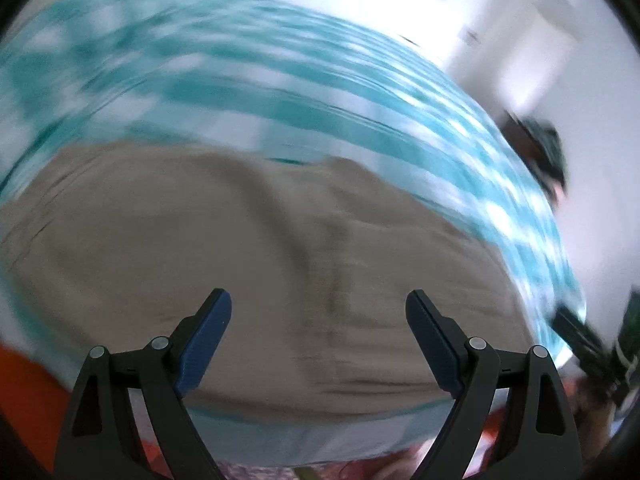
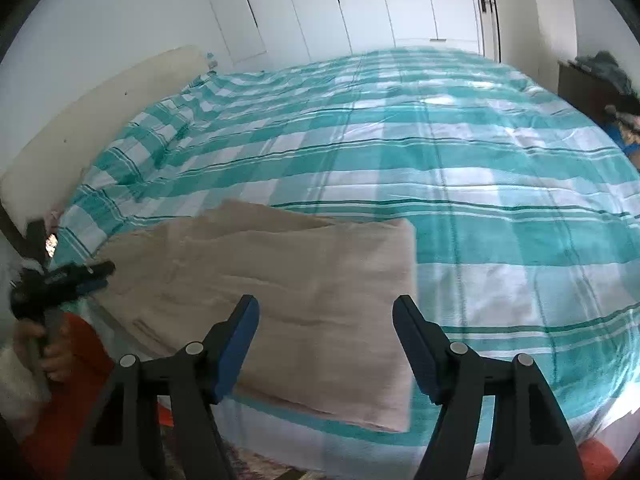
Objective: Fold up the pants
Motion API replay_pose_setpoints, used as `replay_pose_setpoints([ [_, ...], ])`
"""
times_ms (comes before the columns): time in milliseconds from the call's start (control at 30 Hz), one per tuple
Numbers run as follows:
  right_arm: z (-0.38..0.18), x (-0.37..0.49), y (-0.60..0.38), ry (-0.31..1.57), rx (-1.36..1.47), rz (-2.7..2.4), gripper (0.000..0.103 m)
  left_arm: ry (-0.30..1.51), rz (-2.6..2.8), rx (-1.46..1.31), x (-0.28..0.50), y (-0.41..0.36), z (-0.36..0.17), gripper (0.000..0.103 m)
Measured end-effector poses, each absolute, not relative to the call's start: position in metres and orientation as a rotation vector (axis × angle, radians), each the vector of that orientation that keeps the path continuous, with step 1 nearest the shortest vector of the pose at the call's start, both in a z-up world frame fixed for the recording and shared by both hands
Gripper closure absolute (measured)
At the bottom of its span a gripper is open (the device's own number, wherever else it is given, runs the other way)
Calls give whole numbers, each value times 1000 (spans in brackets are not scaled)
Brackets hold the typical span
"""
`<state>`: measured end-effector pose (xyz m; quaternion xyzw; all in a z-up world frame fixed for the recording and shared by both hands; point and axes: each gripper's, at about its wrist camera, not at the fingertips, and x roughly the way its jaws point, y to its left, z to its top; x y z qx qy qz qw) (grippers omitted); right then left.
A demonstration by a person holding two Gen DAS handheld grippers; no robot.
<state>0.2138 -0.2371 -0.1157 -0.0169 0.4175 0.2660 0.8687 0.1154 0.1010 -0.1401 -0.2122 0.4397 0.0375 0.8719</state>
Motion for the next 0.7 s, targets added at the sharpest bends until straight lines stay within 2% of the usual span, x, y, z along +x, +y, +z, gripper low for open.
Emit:
replay_pose_setpoints([
  [133,-153,209,-210,868,-279,451,37,953,-62,-298,156,29,-136,13],
  [233,-177,205,-214,941,-295,451,37,992,-101,-248,175,-4,-147,13],
  [367,-173,204,-223,928,-269,453,37,1113,-59,-218,172,-16,-188,14],
  [700,-130,185,-233,735,-157,469,38,1066,-55,-224,151,-1,-194,13],
])
